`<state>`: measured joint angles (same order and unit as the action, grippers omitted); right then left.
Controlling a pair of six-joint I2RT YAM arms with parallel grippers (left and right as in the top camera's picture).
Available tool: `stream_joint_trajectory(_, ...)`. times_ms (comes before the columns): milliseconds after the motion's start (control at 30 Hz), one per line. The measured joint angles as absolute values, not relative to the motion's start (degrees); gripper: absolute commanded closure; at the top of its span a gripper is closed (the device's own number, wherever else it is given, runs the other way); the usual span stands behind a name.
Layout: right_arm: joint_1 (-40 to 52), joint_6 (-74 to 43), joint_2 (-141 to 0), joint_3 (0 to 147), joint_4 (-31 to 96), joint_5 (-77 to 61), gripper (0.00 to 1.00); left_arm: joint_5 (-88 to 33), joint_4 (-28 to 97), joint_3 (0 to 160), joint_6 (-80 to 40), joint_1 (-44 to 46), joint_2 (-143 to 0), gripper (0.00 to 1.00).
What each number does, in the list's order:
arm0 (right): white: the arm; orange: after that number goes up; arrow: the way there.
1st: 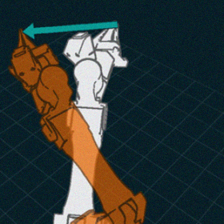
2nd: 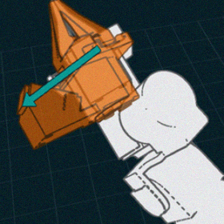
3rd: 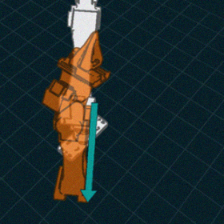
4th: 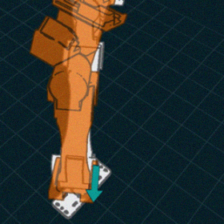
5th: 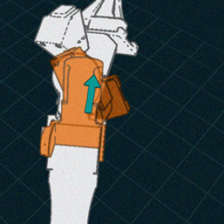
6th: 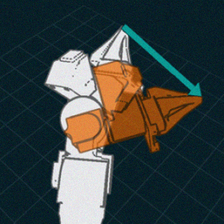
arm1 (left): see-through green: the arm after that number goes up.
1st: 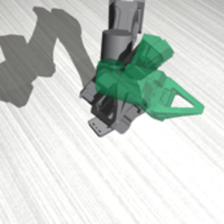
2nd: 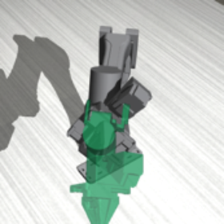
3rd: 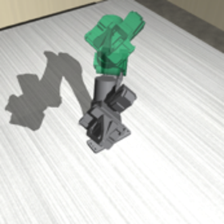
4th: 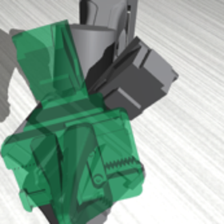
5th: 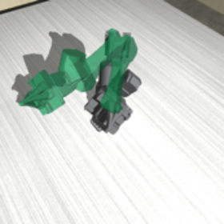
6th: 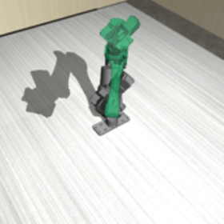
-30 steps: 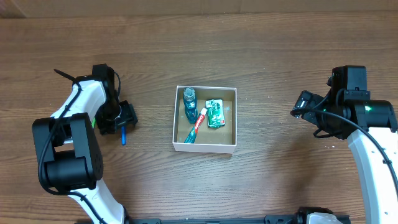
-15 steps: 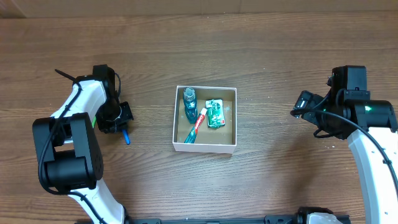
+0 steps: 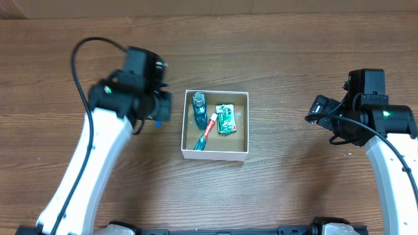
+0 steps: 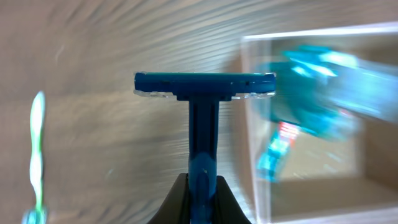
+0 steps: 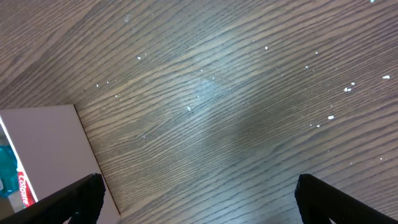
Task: Pack container
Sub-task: 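Place the blue razor into the box and release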
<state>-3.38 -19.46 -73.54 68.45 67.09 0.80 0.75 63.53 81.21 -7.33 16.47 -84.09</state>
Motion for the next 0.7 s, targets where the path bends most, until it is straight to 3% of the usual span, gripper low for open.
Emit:
stream_joint_trajectory(200, -3.38, -19.46, -73.54, 68.45, 67.02, 0.82, 0.0, 4.16, 61.01, 81.36, 1.93, 37.08, -81.62, 0.96)
stream_joint_trajectory(433, -3.38, -19.51, -73.54, 68.45, 67.02, 0.82, 0.0, 5.96, 55.44, 81.36, 4.67, 40.86, -95.22, 0.95)
stream_joint_trajectory(600, -3.38, -19.49, -73.54, 68.45, 67.07, 0.82, 0.0, 6.33, 56.03, 81.25, 4.84, 40.88, -104.77, 0.74)
stream_joint_trajectory(633, -3.38, -19.49, -73.54, 68.45, 67.07, 0.8, 0.0, 6.33, 56.58, 81.23, 5.15, 40.88, -105.36, 0.63)
stream_joint_trajectory(700, -3.38, -19.46, -73.54, 68.45, 67.07, 0.82, 0.0, 6.39, 57.65, 81.3, 4.95, 40.88, -105.45, 0.57)
